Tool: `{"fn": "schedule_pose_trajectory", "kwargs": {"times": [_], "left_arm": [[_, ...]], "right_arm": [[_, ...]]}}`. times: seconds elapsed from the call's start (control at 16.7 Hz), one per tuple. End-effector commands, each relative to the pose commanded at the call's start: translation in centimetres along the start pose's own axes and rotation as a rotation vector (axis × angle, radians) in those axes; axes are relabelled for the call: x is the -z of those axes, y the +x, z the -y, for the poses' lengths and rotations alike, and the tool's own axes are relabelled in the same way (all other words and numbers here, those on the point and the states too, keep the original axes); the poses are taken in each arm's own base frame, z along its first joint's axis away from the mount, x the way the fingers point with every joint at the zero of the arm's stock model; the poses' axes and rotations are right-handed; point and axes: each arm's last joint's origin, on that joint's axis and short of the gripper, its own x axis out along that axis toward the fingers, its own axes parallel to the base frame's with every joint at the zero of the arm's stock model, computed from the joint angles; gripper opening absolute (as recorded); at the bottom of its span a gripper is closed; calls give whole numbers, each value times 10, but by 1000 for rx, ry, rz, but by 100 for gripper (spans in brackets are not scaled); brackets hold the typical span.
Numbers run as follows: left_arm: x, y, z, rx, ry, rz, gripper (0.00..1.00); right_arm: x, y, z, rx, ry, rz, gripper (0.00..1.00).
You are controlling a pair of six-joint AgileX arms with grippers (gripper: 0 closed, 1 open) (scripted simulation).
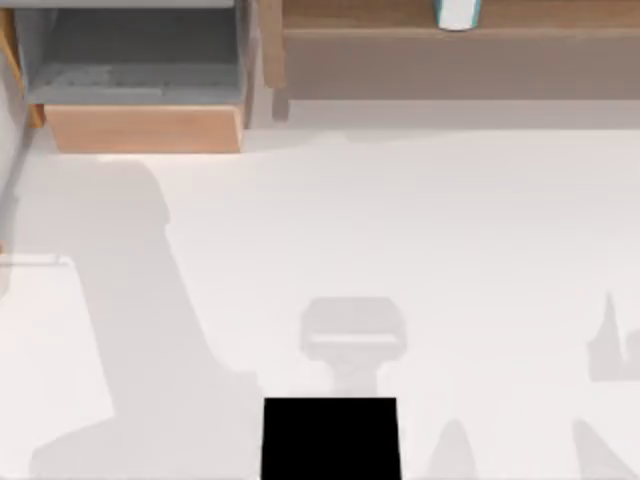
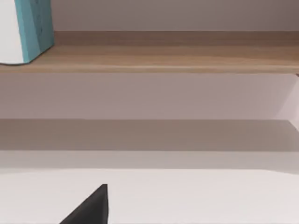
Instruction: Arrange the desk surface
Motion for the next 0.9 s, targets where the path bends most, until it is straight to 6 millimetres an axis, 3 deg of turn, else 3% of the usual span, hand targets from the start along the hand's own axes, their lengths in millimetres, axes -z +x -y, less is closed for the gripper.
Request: {"fn": "schedule_pose_trajectory", "kwargs": {"times": [0.6, 0.9], "left_arm": [[4, 3, 1, -4, -10, -11, 100], [6, 16, -2, 0, 2, -2, 100]], "right_arm": [[0, 0, 0, 0, 0, 0, 100], [0, 0, 0, 0, 0, 0, 100]]}}
